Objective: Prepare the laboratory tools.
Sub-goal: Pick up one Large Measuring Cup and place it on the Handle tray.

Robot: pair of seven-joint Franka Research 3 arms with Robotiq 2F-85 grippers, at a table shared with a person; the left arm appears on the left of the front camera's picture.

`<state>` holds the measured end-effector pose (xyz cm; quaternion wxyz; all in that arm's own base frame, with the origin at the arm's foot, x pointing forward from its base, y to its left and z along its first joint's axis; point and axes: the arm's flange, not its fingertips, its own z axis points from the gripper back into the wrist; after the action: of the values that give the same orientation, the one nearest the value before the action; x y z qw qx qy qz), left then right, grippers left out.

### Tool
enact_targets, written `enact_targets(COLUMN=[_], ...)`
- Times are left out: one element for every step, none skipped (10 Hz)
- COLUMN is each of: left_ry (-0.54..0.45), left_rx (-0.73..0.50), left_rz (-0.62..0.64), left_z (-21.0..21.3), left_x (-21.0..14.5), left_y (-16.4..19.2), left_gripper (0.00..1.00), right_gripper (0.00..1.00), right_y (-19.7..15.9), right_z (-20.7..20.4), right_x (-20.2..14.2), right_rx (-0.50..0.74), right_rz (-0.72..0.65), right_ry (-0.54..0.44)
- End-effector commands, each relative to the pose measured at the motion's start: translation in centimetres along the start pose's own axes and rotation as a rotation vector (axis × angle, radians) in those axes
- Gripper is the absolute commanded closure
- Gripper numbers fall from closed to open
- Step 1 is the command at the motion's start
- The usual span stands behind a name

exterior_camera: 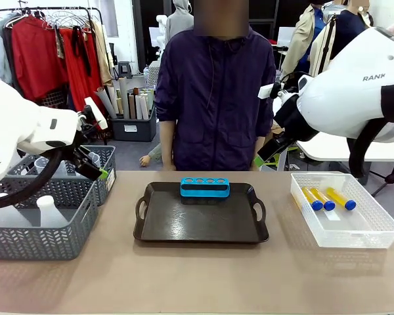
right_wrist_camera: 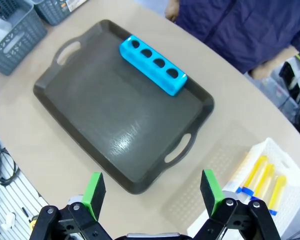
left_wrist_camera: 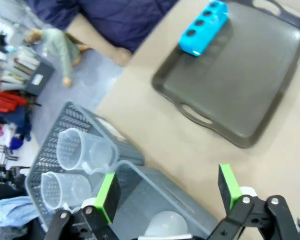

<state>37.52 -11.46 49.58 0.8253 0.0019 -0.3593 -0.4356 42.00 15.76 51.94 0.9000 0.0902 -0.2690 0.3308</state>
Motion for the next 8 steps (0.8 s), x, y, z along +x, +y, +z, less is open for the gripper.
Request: enact_targets(left_ry=[0.048,0.040,0.025,0.015,0.008,0.000,-0.021,-0.049], left_rx=[-0.255,-0.301,-0.366,-0.367,-0.376,-0.377,-0.363,-0.358], left_rz=[-0.031,-0.022,-0.019,-0.013,-0.013,-0.020,-0.030,-0.037], left_z=[0.5,0.9,1.1,1.2,0.9,0.7,0.7,0.6], left_x=[0.5,1.1,1.8,2.6,3.3,3.8,4.6,5.2], left_y=[1.5,1.7,2.1,2.9,3.7,4.2,4.5,4.9], left_gripper=[0.00,0.00,0.00,0.00,0.00,0.00,0.00,0.00], right_gripper=[0.00,0.00,0.00,0.00,0.00,0.00,0.00,0.00], right_y=[-0.6,-1.0,-1.6,-2.3,-2.8,-3.7,-4.8,-5.9], right_z=[0.3,0.7,1.0,1.7,2.5,3.4,4.2,5.0], right_x=[0.5,0.7,0.7,0.8,1.1,1.4,1.9,2.3], right_rx=[0.018,0.028,0.061,0.080,0.101,0.123,0.132,0.185], right_rz=[-0.001,-0.010,-0.011,0.002,0.017,0.015,0.024,0.040], right_ry=[-0.042,-0.056,-0.065,-0.093,-0.104,-0.111,-0.120,-0.114])
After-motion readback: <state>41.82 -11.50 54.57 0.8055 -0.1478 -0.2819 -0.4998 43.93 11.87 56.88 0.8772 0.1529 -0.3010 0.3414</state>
